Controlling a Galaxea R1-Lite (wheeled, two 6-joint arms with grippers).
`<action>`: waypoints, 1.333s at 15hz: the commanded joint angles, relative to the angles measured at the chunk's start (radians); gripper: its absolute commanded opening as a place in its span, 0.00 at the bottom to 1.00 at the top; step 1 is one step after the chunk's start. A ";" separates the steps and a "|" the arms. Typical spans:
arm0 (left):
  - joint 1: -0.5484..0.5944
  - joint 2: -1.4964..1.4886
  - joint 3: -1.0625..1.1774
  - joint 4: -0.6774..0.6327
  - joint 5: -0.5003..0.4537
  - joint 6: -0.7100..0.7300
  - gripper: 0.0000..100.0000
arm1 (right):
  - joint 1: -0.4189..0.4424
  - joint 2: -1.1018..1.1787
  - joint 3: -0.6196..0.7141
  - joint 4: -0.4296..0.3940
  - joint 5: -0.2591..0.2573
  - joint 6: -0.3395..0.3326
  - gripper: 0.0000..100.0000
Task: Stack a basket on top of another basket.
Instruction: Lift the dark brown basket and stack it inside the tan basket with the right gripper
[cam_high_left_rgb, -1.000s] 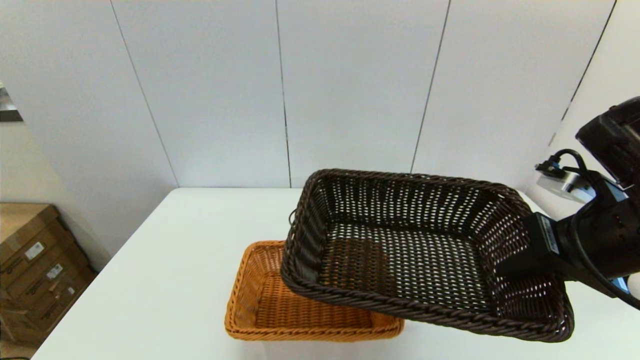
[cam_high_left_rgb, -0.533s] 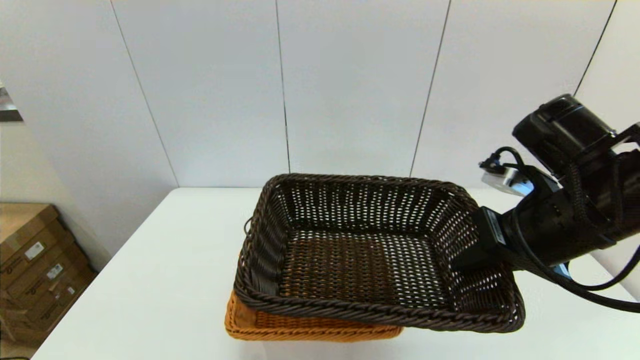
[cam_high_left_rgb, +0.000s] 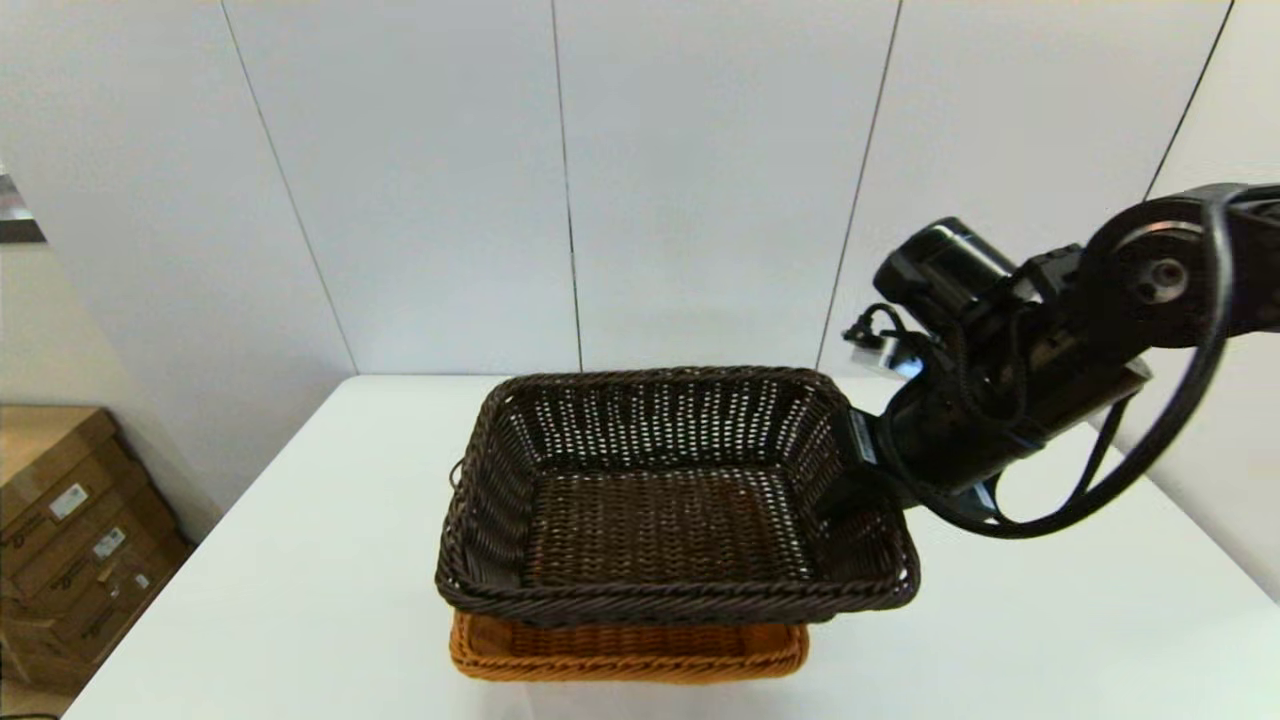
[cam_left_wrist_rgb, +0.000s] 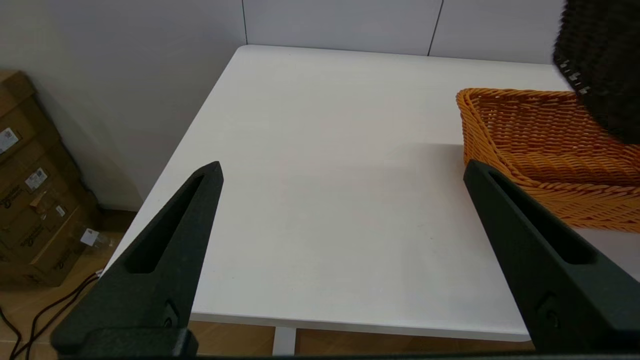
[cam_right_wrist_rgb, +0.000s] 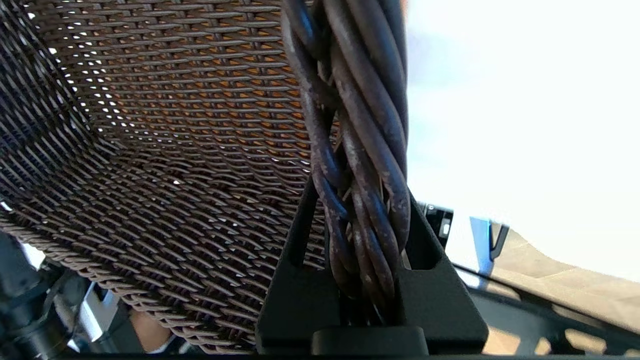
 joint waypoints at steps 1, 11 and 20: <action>0.000 0.000 0.000 0.000 0.000 -0.001 1.00 | 0.045 0.150 -0.093 0.005 0.028 0.002 0.00; 0.000 0.000 0.000 0.000 0.000 -0.001 1.00 | 0.079 0.273 -0.163 -0.025 0.053 0.006 0.00; 0.000 0.000 0.000 0.000 0.000 -0.001 1.00 | 0.016 0.275 -0.209 -0.019 0.062 0.012 0.00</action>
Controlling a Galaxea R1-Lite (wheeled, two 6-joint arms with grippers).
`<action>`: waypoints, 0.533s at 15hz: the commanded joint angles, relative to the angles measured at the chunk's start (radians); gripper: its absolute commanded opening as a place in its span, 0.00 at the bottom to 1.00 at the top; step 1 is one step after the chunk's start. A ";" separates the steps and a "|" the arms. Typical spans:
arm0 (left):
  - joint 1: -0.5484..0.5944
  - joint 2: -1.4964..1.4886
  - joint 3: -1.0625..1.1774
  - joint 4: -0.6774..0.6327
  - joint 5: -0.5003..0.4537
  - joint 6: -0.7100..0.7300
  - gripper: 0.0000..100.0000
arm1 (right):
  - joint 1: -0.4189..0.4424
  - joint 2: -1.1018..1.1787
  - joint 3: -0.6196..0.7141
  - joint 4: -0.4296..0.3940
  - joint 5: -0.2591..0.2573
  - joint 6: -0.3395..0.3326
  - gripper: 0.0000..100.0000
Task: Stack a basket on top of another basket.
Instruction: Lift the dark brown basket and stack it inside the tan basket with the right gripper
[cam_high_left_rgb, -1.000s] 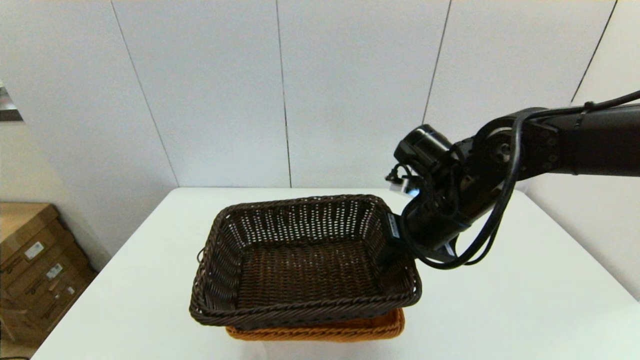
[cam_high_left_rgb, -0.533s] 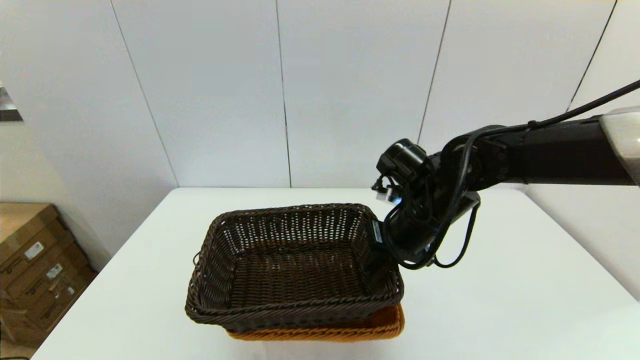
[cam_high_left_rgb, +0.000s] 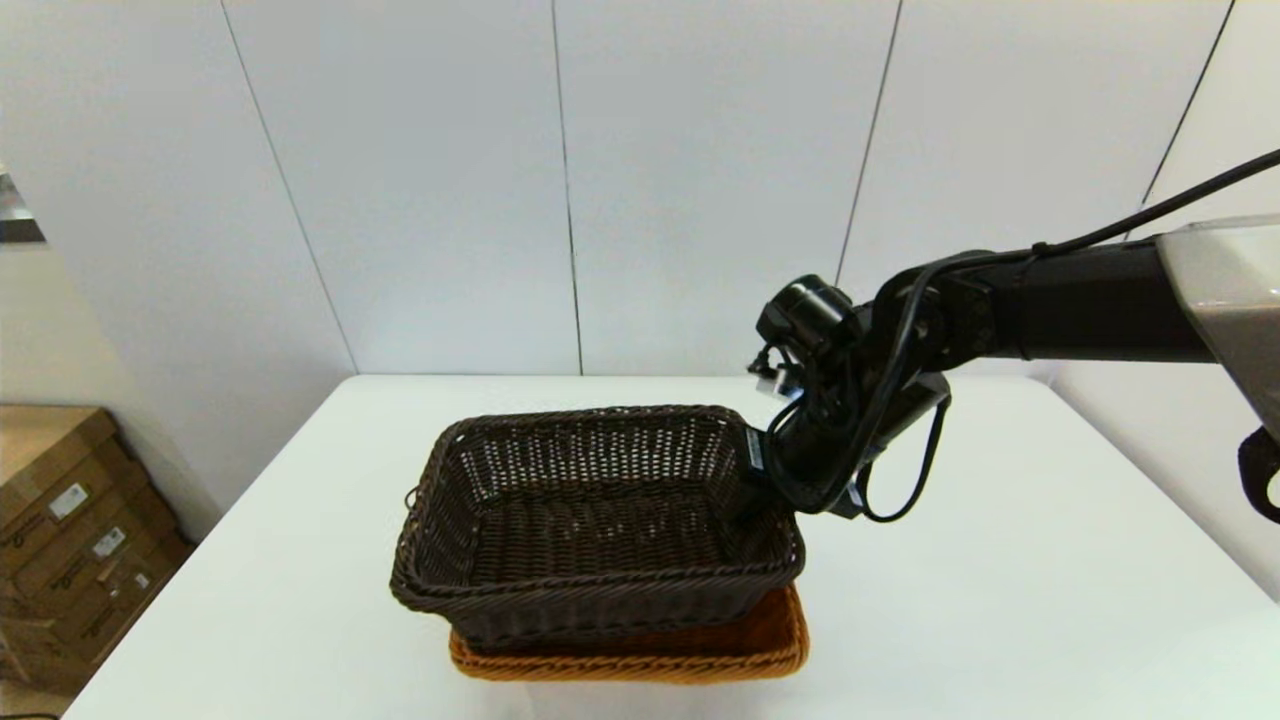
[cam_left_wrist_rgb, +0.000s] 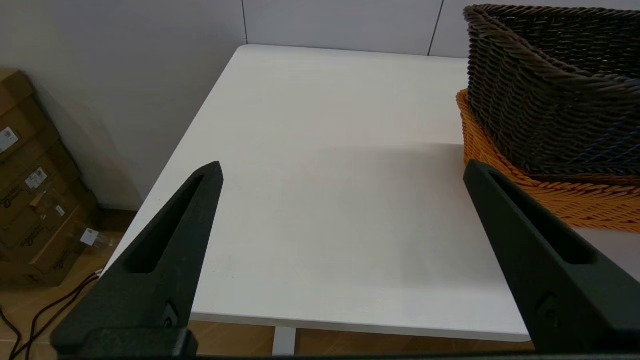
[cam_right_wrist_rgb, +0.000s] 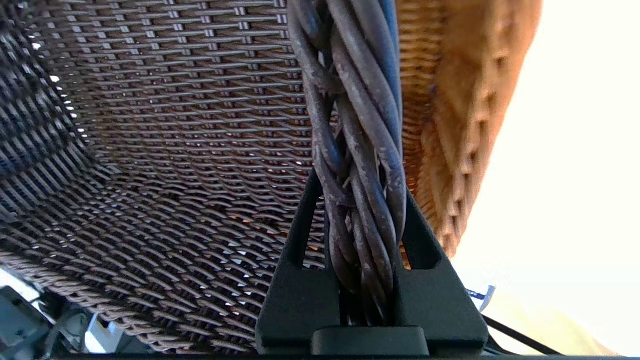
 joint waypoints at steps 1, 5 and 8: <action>0.000 0.000 0.000 0.000 0.000 -0.001 1.00 | -0.018 -0.027 -0.006 0.004 0.005 0.003 0.00; 0.000 0.000 0.000 0.000 0.000 -0.001 1.00 | -0.025 -0.030 -0.007 0.003 0.017 0.002 0.00; 0.000 0.000 0.000 0.000 0.000 -0.001 1.00 | -0.031 -0.025 -0.001 0.004 0.017 0.002 0.00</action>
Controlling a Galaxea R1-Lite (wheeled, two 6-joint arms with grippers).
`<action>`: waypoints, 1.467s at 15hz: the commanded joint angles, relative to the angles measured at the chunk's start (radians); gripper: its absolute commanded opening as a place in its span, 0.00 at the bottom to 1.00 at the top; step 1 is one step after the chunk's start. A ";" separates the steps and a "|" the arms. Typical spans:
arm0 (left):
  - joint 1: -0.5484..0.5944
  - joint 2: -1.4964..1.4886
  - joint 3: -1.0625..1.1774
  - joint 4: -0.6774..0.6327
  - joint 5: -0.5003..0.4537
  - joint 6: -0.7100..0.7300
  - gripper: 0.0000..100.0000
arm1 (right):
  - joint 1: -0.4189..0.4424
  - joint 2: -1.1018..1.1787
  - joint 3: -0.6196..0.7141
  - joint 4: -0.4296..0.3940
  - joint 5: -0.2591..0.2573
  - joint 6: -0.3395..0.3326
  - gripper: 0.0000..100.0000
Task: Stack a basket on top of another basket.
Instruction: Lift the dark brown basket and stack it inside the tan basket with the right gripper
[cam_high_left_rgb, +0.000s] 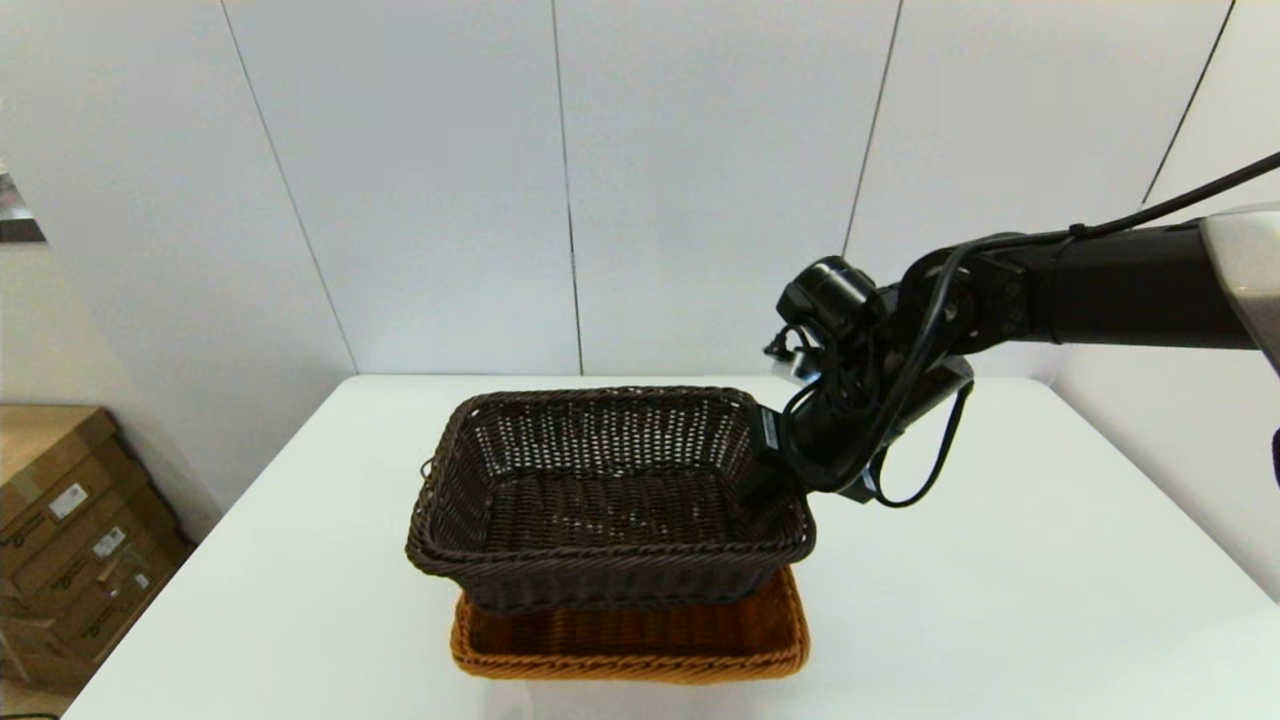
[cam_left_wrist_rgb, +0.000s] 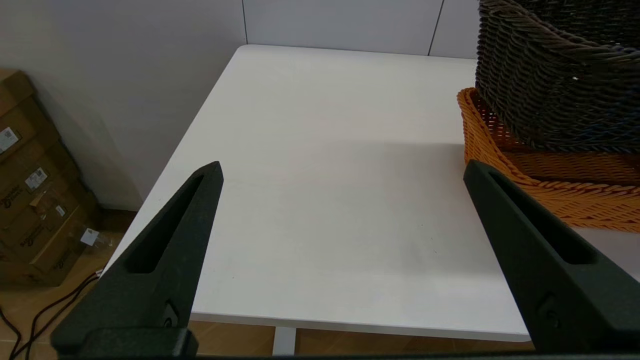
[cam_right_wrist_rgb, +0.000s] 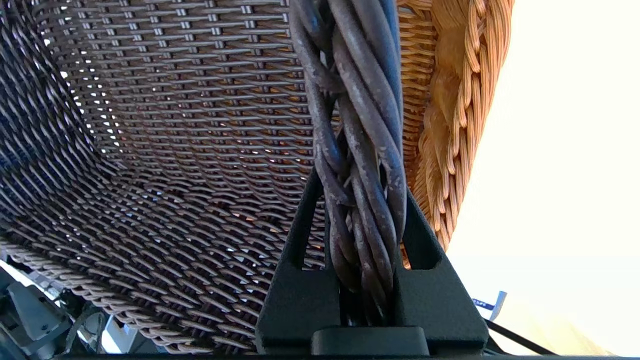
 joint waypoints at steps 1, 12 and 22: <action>0.000 0.000 0.000 0.000 0.000 -0.001 1.00 | -0.002 0.001 0.008 0.006 0.002 0.002 0.00; 0.000 0.000 0.000 0.000 0.000 -0.001 1.00 | -0.020 0.042 0.033 -0.001 0.002 -0.003 0.00; 0.000 0.000 0.000 0.000 0.000 -0.001 1.00 | -0.023 0.023 0.091 -0.002 0.004 -0.008 0.00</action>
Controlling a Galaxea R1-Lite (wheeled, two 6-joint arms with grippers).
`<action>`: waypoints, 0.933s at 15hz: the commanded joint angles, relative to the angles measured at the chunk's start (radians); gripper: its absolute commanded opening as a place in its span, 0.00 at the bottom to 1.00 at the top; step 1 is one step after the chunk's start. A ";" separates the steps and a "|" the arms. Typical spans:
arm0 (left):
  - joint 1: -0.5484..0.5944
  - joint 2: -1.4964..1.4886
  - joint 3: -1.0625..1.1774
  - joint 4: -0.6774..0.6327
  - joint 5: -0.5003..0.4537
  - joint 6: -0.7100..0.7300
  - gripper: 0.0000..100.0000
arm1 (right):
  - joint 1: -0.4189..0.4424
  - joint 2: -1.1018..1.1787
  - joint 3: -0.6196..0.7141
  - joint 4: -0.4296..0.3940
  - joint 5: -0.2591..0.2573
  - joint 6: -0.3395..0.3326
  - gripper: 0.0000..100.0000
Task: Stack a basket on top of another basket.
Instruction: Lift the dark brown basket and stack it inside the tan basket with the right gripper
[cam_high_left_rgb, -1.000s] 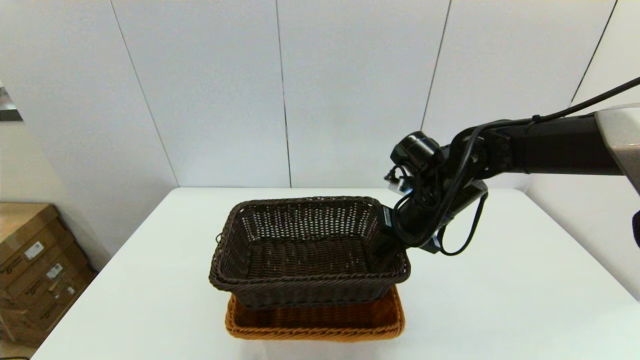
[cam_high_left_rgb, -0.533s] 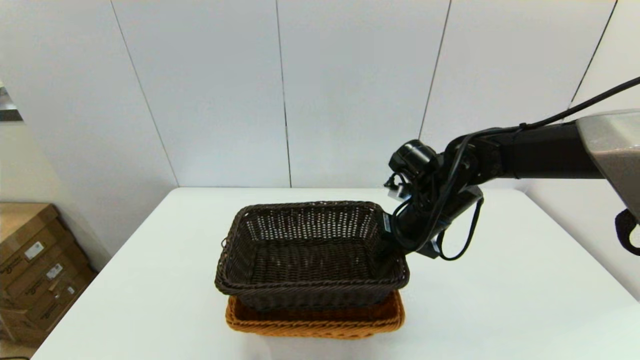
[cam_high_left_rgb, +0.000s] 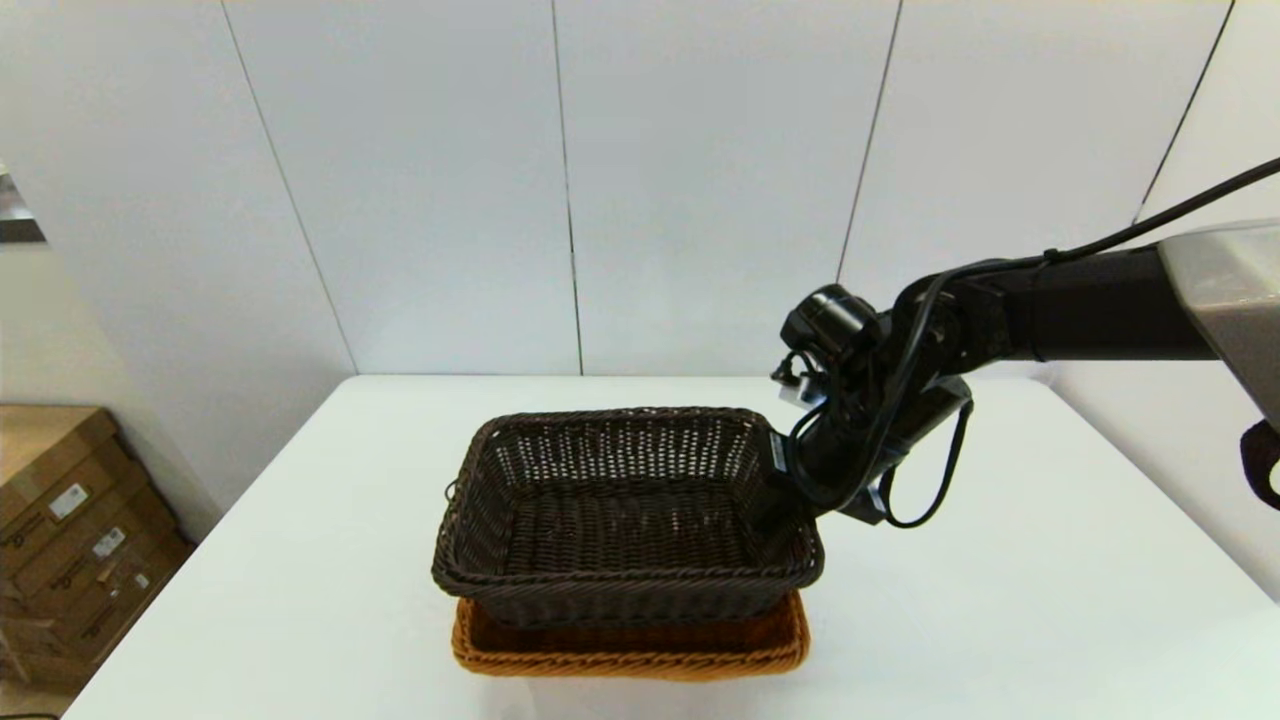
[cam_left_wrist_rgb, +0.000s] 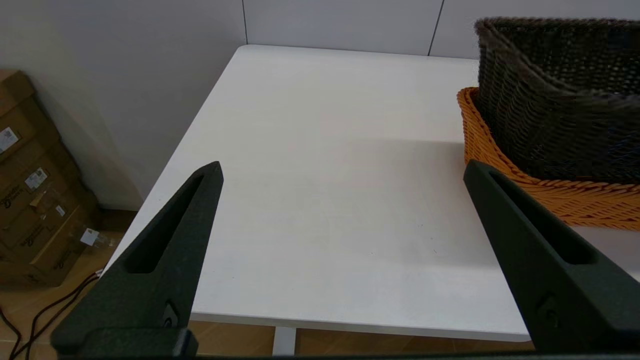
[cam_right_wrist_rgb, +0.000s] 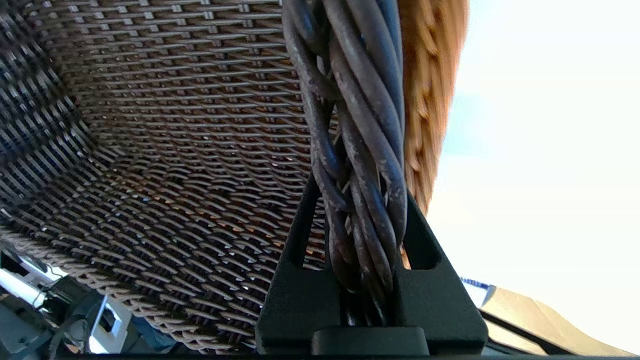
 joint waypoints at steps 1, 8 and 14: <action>0.000 0.000 0.000 0.000 0.001 -0.001 1.00 | 0.000 -0.001 0.028 0.002 0.004 0.003 0.00; 0.000 0.000 0.000 0.000 0.001 -0.001 1.00 | 0.000 0.022 0.031 0.002 0.001 0.005 0.00; 0.000 0.000 0.000 0.000 0.001 -0.001 1.00 | 0.000 0.034 0.031 0.000 0.015 0.005 0.00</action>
